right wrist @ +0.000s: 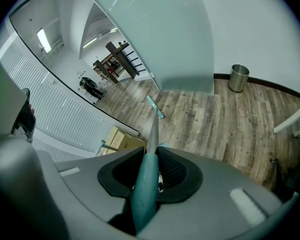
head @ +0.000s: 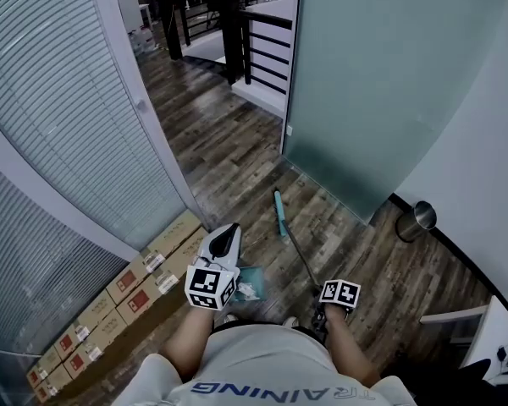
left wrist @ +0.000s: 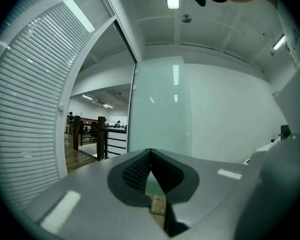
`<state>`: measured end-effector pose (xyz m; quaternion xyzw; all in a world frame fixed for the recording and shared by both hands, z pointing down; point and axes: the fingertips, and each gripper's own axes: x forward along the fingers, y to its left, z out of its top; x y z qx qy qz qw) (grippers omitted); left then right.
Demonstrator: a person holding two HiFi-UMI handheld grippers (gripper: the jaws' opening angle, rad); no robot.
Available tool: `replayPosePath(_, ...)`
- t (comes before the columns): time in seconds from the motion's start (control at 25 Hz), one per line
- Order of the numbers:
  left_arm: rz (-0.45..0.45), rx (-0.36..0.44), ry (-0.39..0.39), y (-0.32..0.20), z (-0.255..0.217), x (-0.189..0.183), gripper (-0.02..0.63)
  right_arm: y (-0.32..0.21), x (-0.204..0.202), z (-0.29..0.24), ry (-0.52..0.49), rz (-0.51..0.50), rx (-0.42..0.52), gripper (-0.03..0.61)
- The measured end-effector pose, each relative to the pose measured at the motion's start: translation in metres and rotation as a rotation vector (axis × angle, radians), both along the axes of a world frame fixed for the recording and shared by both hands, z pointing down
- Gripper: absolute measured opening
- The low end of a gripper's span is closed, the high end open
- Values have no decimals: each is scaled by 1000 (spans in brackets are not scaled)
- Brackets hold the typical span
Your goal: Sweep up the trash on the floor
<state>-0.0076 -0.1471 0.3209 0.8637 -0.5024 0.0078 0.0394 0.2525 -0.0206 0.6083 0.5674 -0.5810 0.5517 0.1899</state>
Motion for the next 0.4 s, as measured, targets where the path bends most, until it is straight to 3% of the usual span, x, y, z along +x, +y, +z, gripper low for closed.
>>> replayPosePath(0.4,6,-24,19,1,6,0,3,0,1,-4,10,3,7,106)
